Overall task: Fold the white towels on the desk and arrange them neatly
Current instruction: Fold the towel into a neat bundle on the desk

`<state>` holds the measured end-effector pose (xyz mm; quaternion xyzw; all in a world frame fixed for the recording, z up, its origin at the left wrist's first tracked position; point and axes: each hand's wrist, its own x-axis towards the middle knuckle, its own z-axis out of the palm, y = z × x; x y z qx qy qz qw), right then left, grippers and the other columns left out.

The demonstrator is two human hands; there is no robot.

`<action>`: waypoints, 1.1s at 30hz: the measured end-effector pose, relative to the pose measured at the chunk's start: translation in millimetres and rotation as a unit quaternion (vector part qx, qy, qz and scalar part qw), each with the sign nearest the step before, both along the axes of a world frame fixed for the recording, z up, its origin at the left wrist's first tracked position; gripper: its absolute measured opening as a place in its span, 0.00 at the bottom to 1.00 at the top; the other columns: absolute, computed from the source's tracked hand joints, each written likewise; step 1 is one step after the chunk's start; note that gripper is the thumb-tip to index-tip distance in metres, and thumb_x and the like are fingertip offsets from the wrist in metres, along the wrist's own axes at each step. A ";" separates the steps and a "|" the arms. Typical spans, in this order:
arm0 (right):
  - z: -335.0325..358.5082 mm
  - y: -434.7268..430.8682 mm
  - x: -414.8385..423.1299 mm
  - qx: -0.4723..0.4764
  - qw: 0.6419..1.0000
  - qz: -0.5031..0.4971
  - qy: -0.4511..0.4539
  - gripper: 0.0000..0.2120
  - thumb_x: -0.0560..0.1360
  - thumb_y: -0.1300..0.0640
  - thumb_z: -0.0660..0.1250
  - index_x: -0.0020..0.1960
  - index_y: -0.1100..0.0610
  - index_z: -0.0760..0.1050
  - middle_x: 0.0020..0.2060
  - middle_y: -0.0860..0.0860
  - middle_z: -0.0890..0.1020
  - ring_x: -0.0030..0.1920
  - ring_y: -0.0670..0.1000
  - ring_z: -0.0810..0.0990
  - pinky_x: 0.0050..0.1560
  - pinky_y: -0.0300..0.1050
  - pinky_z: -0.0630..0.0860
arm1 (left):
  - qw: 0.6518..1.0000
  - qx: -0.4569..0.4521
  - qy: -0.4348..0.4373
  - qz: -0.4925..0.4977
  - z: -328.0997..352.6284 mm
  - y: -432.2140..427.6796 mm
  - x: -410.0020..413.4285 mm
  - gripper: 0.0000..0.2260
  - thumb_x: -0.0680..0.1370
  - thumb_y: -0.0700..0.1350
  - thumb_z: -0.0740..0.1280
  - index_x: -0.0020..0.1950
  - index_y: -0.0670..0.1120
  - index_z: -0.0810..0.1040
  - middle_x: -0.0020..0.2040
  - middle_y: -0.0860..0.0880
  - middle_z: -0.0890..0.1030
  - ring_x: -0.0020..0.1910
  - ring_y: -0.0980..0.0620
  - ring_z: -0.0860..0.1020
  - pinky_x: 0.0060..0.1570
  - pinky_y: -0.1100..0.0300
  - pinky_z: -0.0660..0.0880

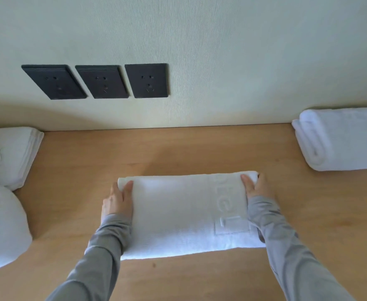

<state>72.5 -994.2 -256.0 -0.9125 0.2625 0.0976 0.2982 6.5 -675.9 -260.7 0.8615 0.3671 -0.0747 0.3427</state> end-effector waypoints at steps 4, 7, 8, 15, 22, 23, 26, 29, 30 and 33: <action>2.4 6.4 -0.1 -0.068 0.997 0.006 -0.032 0.23 0.77 0.45 0.59 0.61 0.63 0.64 0.56 0.64 0.75 0.51 0.65 0.76 0.46 0.51 0.68 | 0.968 0.212 -0.105 -0.079 24.5 -22.7 -7.1 0.19 0.78 0.46 0.62 0.68 0.43 0.69 0.65 0.37 0.71 0.59 0.33 0.72 0.56 0.39 0.69; 9.5 13.8 5.2 -0.131 0.989 0.056 -0.029 0.22 0.78 0.44 0.55 0.59 0.62 0.64 0.53 0.62 0.76 0.49 0.64 0.76 0.43 0.51 0.67 | 0.901 0.270 -0.165 -0.297 37.5 -73.4 -11.8 0.24 0.78 0.57 0.53 0.70 0.49 0.69 0.72 0.42 0.67 0.70 0.39 0.67 0.68 0.41 0.59; 13.6 15.3 5.4 -0.142 0.987 0.065 -0.020 0.22 0.78 0.44 0.55 0.60 0.62 0.64 0.53 0.62 0.75 0.50 0.64 0.76 0.43 0.51 0.67 | 0.889 0.257 -0.130 -0.357 37.4 -89.7 -14.5 0.27 0.78 0.61 0.47 0.73 0.51 0.63 0.75 0.45 0.62 0.74 0.42 0.60 0.71 0.42 0.53; 41.7 68.4 -41.7 -0.184 0.900 0.309 -0.245 0.17 0.75 0.56 0.58 0.61 0.56 0.76 0.62 0.52 0.78 0.63 0.54 0.75 0.57 0.56 0.73 | 0.873 0.260 -0.036 -0.411 4.4 -109.7 -24.7 0.28 0.76 0.61 0.34 0.75 0.54 0.36 0.76 0.51 0.37 0.75 0.49 0.35 0.71 0.44 0.33; 9.2 16.2 -63.5 -0.276 0.861 0.422 -0.061 0.33 0.74 0.40 0.28 0.75 0.53 0.39 0.75 0.46 0.43 0.74 0.47 0.36 0.73 0.49 0.33 | 0.896 0.250 -0.027 -0.366 3.8 -47.5 -30.3 0.27 0.76 0.61 0.34 0.70 0.53 0.27 0.74 0.56 0.32 0.72 0.57 0.31 0.71 0.53 0.31; 7.8 5.1 -61.7 -0.293 0.860 0.412 -0.060 0.33 0.74 0.40 0.27 0.75 0.53 0.39 0.75 0.47 0.43 0.74 0.46 0.37 0.73 0.48 0.34 | 0.895 0.263 -0.025 -0.358 3.6 -34.3 -33.9 0.28 0.75 0.63 0.32 0.71 0.53 0.27 0.74 0.56 0.32 0.72 0.56 0.32 0.72 0.52 0.33; 6.6 -2.3 -66.7 -0.265 0.875 0.399 -0.064 0.31 0.77 0.43 0.33 0.75 0.56 0.47 0.75 0.49 0.49 0.76 0.48 0.47 0.74 0.49 0.42 | 0.900 0.244 -0.034 -0.360 0.4 -19.1 -34.5 0.32 0.73 0.66 0.31 0.72 0.52 0.30 0.75 0.55 0.35 0.73 0.56 0.34 0.74 0.51 0.38; 0.4 -2.0 -73.5 -0.242 0.890 0.376 -0.095 0.29 0.79 0.46 0.40 0.75 0.59 0.52 0.75 0.51 0.54 0.75 0.49 0.52 0.73 0.53 0.49 | 0.901 0.242 -0.050 -0.358 -7.0 -22.4 -33.5 0.32 0.73 0.66 0.31 0.73 0.53 0.31 0.75 0.55 0.36 0.74 0.56 0.34 0.74 0.51 0.38; -1.3 -2.6 -73.7 -0.233 0.893 0.371 -0.103 0.28 0.79 0.47 0.41 0.75 0.59 0.52 0.75 0.52 0.54 0.75 0.49 0.53 0.73 0.53 0.50 | 0.902 0.240 -0.053 -0.355 -9.7 -22.4 -33.8 0.32 0.74 0.66 0.32 0.74 0.53 0.32 0.75 0.55 0.36 0.74 0.56 0.35 0.74 0.51 0.38; -5.4 -4.2 -71.5 -0.223 0.892 0.377 -0.108 0.28 0.79 0.48 0.43 0.75 0.59 0.52 0.75 0.52 0.55 0.75 0.50 0.53 0.73 0.53 0.51 | 0.905 0.236 -0.053 -0.351 -14.4 -21.0 -33.6 0.33 0.75 0.66 0.34 0.75 0.51 0.36 0.76 0.54 0.39 0.75 0.54 0.38 0.74 0.50 0.40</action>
